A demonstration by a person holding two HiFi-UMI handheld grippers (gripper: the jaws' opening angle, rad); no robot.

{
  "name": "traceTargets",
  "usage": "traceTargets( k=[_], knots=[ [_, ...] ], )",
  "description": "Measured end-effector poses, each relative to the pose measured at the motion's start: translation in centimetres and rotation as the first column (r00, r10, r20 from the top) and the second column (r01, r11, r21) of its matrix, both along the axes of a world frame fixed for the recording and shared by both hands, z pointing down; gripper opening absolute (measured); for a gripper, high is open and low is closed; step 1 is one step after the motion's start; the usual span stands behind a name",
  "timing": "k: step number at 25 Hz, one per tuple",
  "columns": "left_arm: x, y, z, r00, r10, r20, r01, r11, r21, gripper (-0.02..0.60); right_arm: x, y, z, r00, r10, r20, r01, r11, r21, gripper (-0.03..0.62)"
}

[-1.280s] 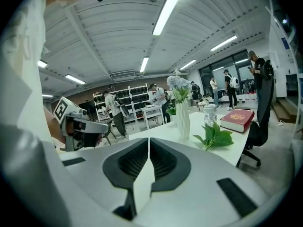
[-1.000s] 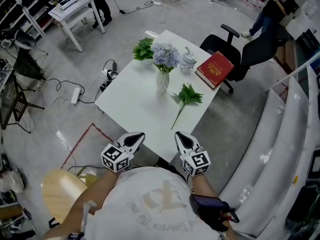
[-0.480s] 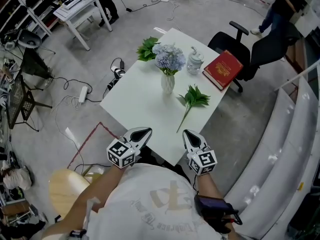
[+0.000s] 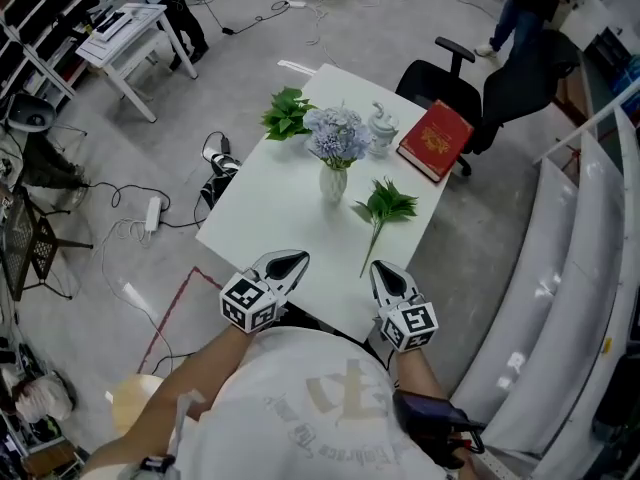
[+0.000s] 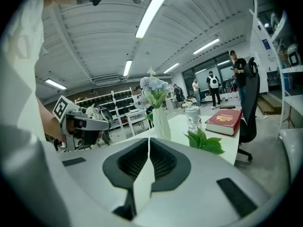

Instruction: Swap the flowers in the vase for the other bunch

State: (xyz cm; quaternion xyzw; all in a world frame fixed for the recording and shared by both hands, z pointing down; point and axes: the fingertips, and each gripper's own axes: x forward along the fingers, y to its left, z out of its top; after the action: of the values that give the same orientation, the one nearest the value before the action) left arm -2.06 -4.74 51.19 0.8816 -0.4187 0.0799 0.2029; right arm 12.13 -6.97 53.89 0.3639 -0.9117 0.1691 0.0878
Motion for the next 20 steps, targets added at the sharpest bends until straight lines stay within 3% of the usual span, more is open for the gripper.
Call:
traceTargets(
  k=[9,20],
  knots=[
    [-2.7,-2.3,-0.1,0.997,0.069,-0.027,-0.069,0.998,0.009,0.005,-2.0,-1.1,-0.9,0.994,0.104,-0.029,-0.104,0.995,0.000,0.011],
    [-4.6,-4.4,-0.2,0.999,0.035,-0.014,-0.034,0.999,0.034,0.006,-3.4,-1.9,-1.4,0.992,0.118,-0.038,-0.118,0.993,0.007,0.011]
  ],
)
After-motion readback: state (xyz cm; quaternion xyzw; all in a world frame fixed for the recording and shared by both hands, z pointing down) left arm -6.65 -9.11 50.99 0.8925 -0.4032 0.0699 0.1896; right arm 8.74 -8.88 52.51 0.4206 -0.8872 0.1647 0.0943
